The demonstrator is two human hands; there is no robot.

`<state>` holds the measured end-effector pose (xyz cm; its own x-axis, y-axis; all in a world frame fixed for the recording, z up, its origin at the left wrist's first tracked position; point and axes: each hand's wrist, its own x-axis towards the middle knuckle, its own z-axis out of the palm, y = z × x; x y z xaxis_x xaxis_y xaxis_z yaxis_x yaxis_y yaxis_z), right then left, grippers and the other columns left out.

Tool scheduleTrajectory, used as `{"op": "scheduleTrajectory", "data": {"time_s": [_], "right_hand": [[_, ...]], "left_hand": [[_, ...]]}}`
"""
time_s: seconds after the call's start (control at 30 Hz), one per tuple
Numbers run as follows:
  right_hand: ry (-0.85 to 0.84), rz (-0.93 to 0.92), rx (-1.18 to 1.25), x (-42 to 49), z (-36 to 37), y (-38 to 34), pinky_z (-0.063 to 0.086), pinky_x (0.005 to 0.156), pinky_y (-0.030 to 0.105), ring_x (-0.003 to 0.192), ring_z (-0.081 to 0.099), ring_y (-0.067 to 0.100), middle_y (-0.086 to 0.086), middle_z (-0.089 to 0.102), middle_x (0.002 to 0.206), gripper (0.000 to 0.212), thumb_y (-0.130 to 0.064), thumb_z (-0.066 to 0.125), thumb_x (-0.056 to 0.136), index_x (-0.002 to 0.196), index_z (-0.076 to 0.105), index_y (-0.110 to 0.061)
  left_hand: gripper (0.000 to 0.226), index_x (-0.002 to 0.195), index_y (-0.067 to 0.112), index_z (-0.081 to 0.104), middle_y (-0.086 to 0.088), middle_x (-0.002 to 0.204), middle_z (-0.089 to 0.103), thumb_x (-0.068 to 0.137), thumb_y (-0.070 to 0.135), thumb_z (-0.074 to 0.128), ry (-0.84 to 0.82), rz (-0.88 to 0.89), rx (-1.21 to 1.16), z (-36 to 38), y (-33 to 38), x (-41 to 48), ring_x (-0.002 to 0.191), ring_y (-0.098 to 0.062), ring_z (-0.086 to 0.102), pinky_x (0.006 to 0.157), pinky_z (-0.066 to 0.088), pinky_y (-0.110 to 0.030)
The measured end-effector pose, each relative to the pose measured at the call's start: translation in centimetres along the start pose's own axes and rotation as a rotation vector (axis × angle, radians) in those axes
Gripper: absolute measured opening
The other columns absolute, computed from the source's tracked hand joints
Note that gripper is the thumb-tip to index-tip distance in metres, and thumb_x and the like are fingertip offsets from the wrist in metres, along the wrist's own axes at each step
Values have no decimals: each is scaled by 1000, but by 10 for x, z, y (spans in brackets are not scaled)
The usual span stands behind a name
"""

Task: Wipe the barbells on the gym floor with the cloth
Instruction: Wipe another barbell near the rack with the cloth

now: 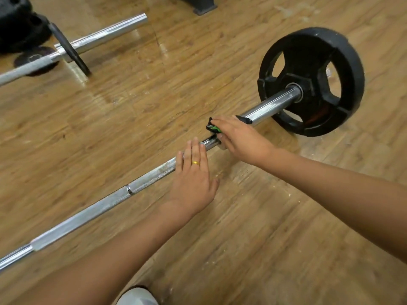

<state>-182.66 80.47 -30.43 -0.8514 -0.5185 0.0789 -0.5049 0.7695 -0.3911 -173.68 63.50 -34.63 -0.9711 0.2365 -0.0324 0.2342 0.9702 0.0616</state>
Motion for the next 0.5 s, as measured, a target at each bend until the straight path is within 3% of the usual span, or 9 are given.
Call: {"op": "scheduleTrajectory", "data": {"time_s": [0.1, 0.27, 0.5], "right_hand": [[-3, -28, -5, 7, 5, 2, 20, 120, 35, 143, 38, 27, 13, 46, 151, 45, -10, 51, 102, 146, 47, -3], [-58, -92, -80, 17, 4, 7, 16, 122, 35, 147, 32, 27, 13, 39, 157, 48, -10, 50, 103, 149, 42, -3], [22, 20, -36, 52, 5, -9, 28, 109, 31, 126, 51, 32, 17, 58, 135, 36, -8, 49, 101, 136, 55, 0]], "left_hand": [[88, 156, -6, 20, -25, 165, 12, 93, 55, 29, 52, -19, 44, 5, -5, 4, 153, -37, 14, 122, 12, -52], [86, 157, -4, 16, -24, 166, 8, 95, 55, 26, 87, -22, 83, 10, -13, 13, 155, -36, 8, 123, 6, -50], [85, 157, -4, 16, -24, 166, 9, 95, 54, 26, 121, -8, 116, 14, -31, 29, 154, -36, 10, 125, 10, -50]]}}
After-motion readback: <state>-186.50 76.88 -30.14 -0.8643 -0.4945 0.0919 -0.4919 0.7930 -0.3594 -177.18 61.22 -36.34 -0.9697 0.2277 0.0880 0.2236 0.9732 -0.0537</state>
